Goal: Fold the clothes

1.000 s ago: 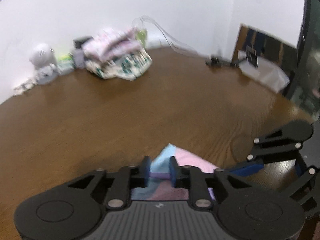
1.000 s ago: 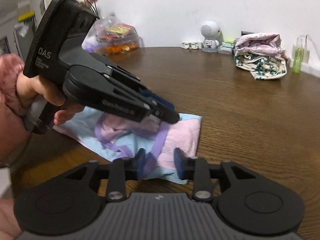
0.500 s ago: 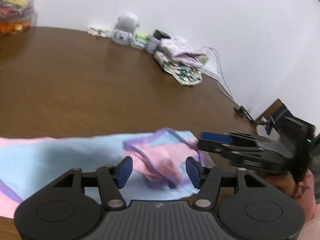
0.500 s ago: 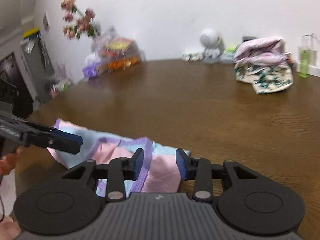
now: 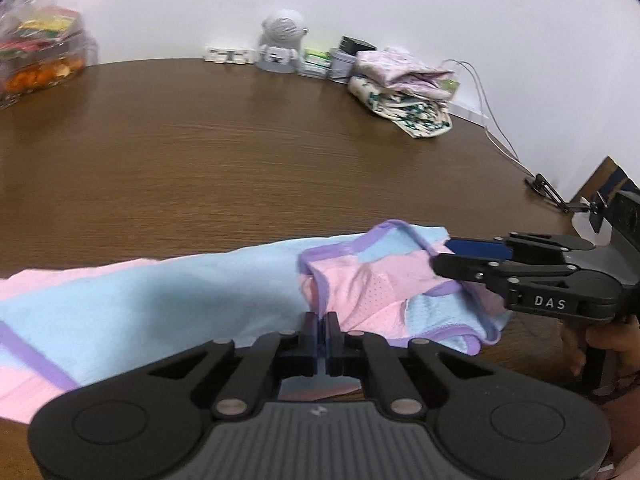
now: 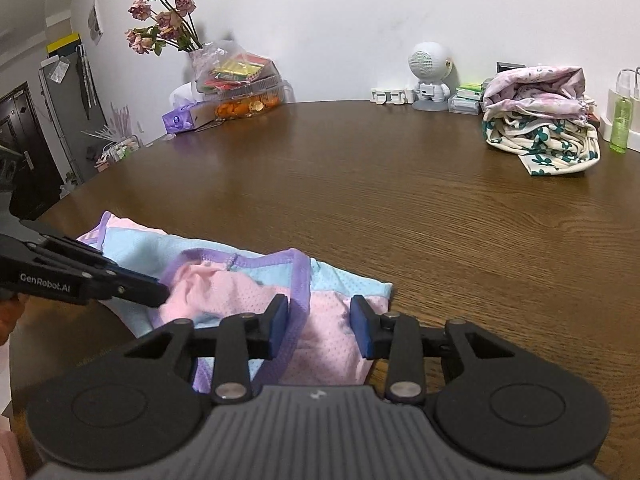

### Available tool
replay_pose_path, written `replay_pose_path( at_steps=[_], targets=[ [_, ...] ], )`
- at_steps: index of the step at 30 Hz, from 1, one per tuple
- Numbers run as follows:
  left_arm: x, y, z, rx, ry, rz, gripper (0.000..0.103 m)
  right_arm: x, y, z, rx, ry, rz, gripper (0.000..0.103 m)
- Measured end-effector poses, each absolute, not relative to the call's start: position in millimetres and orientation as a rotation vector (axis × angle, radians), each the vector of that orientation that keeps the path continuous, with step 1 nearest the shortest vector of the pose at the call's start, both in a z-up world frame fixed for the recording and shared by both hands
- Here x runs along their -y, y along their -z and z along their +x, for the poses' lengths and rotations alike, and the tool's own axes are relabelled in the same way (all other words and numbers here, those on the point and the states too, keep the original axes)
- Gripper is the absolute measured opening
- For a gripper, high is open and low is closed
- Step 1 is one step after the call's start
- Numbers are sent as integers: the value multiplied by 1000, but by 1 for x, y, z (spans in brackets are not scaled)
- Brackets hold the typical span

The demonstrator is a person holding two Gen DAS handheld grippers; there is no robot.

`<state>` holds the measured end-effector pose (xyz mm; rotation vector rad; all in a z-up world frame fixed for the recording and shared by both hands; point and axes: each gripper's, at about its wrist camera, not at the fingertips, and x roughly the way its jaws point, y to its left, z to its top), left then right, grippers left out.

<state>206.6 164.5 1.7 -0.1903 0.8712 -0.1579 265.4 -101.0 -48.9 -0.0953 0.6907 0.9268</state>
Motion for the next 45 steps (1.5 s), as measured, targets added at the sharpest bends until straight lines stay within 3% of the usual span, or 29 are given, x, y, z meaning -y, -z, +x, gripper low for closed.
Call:
replay_pose_path(
  at_steps=[4, 6, 8, 10, 14, 17, 28, 30, 32, 33, 34, 35, 36, 37, 38, 39, 45],
  targets=[
    [-168, -2, 202, -875, 157, -196, 4, 100, 50, 264, -681, -922, -106, 35],
    [-169, -5, 199, -871, 157, -210, 14, 100, 50, 264, -680, -921, -105, 35],
    [-172, -12, 197, -839, 139, -217, 32, 101, 50, 264, -679, -921, -104, 36],
    [-175, -21, 194, -799, 120, -225, 37, 101, 50, 264, -678, -921, -102, 36],
    [-171, -29, 202, -740, 143, -233, 33, 101, 50, 263, -674, -919, -102, 37],
    [-153, -21, 213, -754, 184, -185, 17, 101, 51, 262, -671, -917, -104, 38],
    [-135, 6, 222, -781, 176, -123, 18, 108, 45, 260, -647, -915, -73, 43],
    [-136, 5, 221, -776, 170, -120, 27, 114, 38, 259, -633, -920, -45, 44],
    [-139, -2, 215, -735, 159, -134, 56, 119, 32, 257, -619, -925, -18, 51],
    [-139, -7, 209, -705, 159, -142, 62, 122, 29, 256, -612, -927, -5, 54],
    [-140, -12, 203, -673, 163, -149, 74, 125, 26, 255, -604, -929, 9, 57],
    [-140, -17, 196, -641, 163, -154, 88, 128, 23, 254, -597, -932, 23, 62],
    [-140, -21, 189, -611, 157, -157, 93, 130, 19, 253, -590, -934, 36, 67],
    [-140, -26, 182, -583, 147, -159, 99, 133, 16, 252, -583, -936, 50, 83],
    [-139, -29, 174, -566, 134, -159, 101, 136, 13, 252, -576, -938, 63, 100],
    [-138, -31, 167, -558, 121, -158, 102, 140, 9, 250, -569, -942, 79, 103],
    [-122, -27, 134, -565, 116, -229, 103, 166, 0, 228, -655, -942, 165, 103]
  ],
)
